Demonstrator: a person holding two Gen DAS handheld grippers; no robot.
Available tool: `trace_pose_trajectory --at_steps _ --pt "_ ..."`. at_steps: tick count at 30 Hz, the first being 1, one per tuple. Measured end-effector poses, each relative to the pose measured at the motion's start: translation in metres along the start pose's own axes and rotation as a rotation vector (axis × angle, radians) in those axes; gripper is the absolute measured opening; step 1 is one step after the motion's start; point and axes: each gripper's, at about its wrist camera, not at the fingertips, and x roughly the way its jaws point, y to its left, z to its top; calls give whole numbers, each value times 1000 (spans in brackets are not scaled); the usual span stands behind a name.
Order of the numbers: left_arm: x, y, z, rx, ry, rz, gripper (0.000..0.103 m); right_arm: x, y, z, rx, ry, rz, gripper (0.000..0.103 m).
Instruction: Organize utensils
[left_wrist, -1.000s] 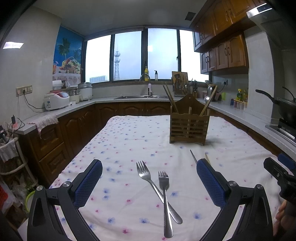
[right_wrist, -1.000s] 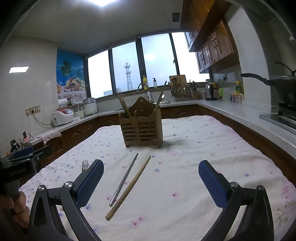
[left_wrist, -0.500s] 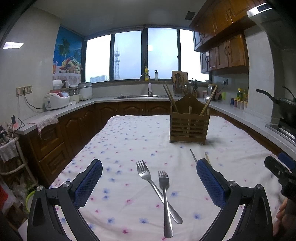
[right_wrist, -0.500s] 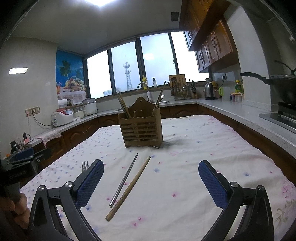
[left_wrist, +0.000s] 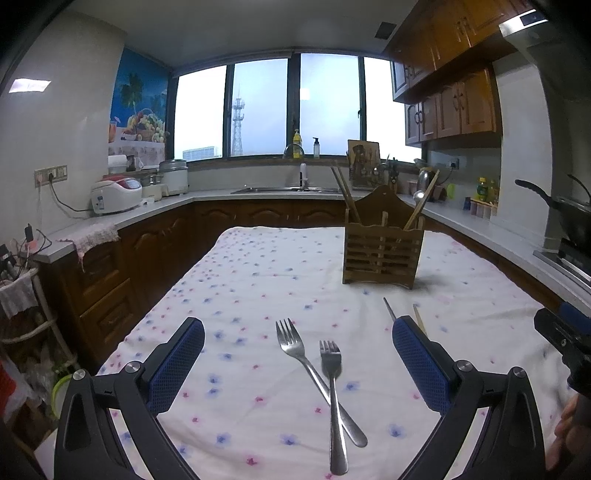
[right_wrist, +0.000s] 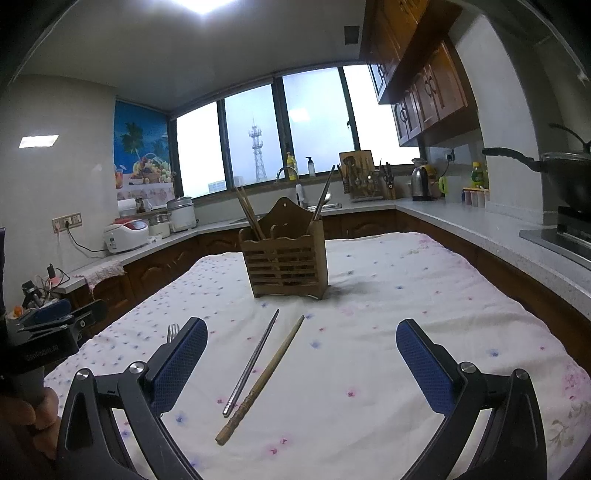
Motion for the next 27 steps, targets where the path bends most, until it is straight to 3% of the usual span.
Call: trace_pose_trajectory --at_steps 27 --pt "3 -4 0 1 10 -8 102 2 2 3 12 8 2 103"
